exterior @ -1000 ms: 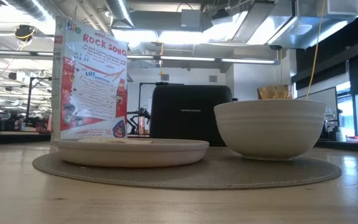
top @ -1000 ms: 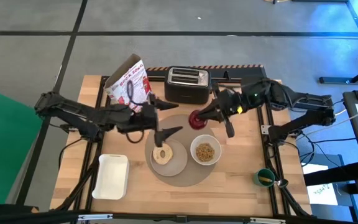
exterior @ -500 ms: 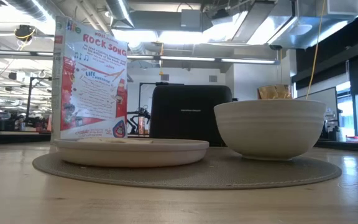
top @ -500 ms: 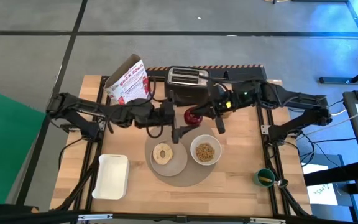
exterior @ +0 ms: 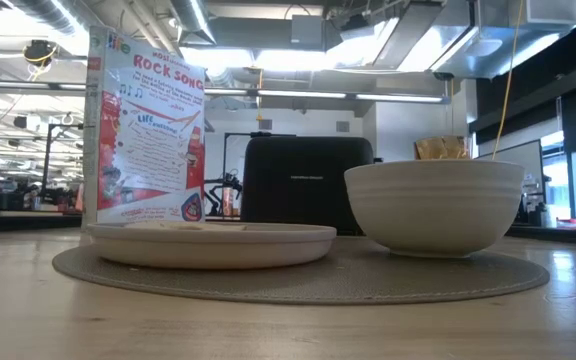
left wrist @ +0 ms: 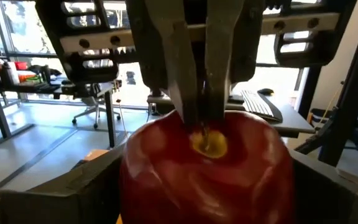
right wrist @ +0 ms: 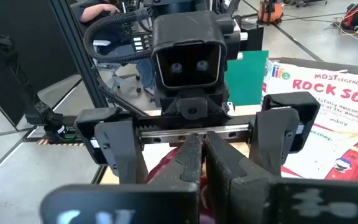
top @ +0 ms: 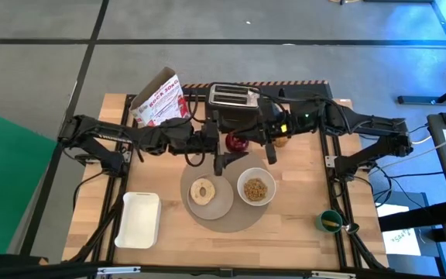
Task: Arrange a breakfast setting
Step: Put the apple from the white bin on the gray plate
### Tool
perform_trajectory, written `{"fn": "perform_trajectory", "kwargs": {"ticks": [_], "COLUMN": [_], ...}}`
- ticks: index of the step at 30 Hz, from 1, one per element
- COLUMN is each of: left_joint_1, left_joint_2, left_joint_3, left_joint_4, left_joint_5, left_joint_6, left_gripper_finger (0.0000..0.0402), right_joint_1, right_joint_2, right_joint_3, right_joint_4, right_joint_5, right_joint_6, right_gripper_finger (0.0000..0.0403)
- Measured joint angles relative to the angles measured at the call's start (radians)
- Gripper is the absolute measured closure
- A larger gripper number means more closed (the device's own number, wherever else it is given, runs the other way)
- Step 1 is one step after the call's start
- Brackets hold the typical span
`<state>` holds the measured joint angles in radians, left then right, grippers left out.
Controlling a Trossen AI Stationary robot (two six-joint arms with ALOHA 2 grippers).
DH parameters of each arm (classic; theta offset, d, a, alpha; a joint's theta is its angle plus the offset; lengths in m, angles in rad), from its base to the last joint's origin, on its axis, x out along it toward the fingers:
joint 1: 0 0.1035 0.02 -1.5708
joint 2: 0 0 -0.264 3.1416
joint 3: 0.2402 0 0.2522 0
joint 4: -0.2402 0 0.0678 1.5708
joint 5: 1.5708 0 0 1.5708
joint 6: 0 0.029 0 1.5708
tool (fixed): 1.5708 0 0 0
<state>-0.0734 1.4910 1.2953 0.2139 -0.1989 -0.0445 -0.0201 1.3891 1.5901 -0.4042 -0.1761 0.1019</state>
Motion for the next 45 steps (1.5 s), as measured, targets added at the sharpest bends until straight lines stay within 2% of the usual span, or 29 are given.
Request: {"fn": "perform_trajectory", "kwargs": {"ticks": [8,14,18,20,24,29,32,36,45], "left_joint_1": [0.0,-0.018,-0.087,-0.123,-0.167,-0.169,-0.179,-0.215,-0.255], "left_joint_2": [-0.009,-0.037,-0.033,-0.024,-0.022,0.044,0.135,0.284,0.496], "left_joint_3": [0.0,-0.03,-0.189,-0.297,-0.53,-0.699,-0.717,-0.679,-0.589], "left_joint_4": [-0.007,-0.147,-0.146,-0.057,0.241,0.555,0.677,0.818,0.851], "left_joint_5": [-0.031,-0.072,-0.07,-0.077,-0.125,-0.087,-0.026,-0.012,-0.022], "left_joint_6": [-0.005,-0.006,-0.055,-0.085,-0.137,-0.145,-0.166,-0.158,-0.155], "left_gripper_finger": [0.0101,0.0108,0.0109,0.0109,0.0109,0.0109,0.011,0.011,0.0106], "right_joint_1": [0.0,0.0,-0.001,0.0,0.0,0.0,0.0,0.0,0.0], "right_joint_2": [0.0,-0.044,-0.099,-0.116,-0.135,-0.131,-0.117,-0.097,-0.081], "right_joint_3": [0.0,0.0,0.002,0.002,0.001,0.001,0.0,0.0,0.0], "right_joint_4": [0.001,-0.017,-0.053,-0.085,-0.139,-0.179,-0.18,-0.183,-0.232], "right_joint_5": [0.016,0.147,0.199,0.235,0.279,0.342,0.359,0.367,0.36], "right_joint_6": [-0.002,-0.005,-0.028,-0.03,-0.03,-0.031,-0.032,-0.03,0.025], "right_gripper_finger": [0.0392,0.0318,0.0269,0.0255,0.0246,0.0248,0.0248,0.0248,0.0248]}}
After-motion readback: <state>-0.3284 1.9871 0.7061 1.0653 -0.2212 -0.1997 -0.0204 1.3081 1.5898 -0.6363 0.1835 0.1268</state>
